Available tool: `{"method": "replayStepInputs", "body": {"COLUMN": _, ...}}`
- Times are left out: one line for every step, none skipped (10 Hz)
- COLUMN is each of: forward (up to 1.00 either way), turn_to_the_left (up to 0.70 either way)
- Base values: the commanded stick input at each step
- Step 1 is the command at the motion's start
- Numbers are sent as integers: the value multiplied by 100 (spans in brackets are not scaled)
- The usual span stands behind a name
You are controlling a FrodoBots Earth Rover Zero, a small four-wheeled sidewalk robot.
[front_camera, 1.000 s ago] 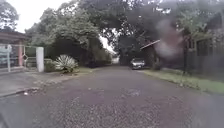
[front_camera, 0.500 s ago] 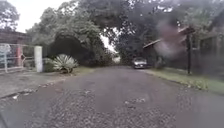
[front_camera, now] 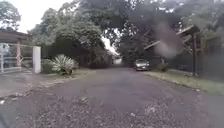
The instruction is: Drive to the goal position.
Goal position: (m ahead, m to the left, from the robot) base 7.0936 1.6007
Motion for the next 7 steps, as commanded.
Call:
{"method": "replayStepInputs", "body": {"forward": 70, "turn_to_the_left": 0}}
{"method": "replayStepInputs", "body": {"forward": 70, "turn_to_the_left": 0}}
{"method": "replayStepInputs", "body": {"forward": 70, "turn_to_the_left": 0}}
{"method": "replayStepInputs", "body": {"forward": 70, "turn_to_the_left": 0}}
{"method": "replayStepInputs", "body": {"forward": 70, "turn_to_the_left": 0}}
{"method": "replayStepInputs", "body": {"forward": 70, "turn_to_the_left": 0}}
{"method": "replayStepInputs", "body": {"forward": 70, "turn_to_the_left": 0}}
